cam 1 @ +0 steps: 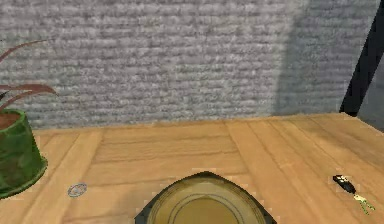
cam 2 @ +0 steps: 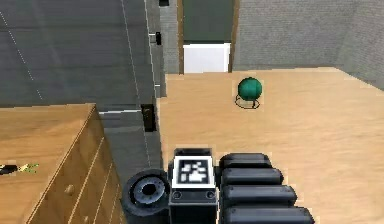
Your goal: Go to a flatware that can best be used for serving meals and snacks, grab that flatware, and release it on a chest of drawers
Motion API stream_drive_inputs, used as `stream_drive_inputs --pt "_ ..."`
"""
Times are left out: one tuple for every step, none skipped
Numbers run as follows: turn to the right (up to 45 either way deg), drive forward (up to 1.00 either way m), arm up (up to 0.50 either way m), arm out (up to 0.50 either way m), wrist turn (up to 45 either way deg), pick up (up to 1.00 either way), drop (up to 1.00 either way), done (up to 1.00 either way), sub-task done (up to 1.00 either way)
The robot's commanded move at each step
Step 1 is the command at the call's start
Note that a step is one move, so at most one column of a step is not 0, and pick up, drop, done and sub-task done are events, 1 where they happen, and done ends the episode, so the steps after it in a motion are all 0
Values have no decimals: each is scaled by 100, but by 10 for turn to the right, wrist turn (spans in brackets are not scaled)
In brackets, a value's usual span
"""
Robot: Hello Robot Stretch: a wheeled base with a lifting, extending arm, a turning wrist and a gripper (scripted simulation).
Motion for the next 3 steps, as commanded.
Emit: stream_drive_inputs --pt "60 0 0 0 0 0 0 0 0" --pt "-450 0 0 0 0 0 0 0 0" --pt "-390 0 0 0 0 0 0 0 0"
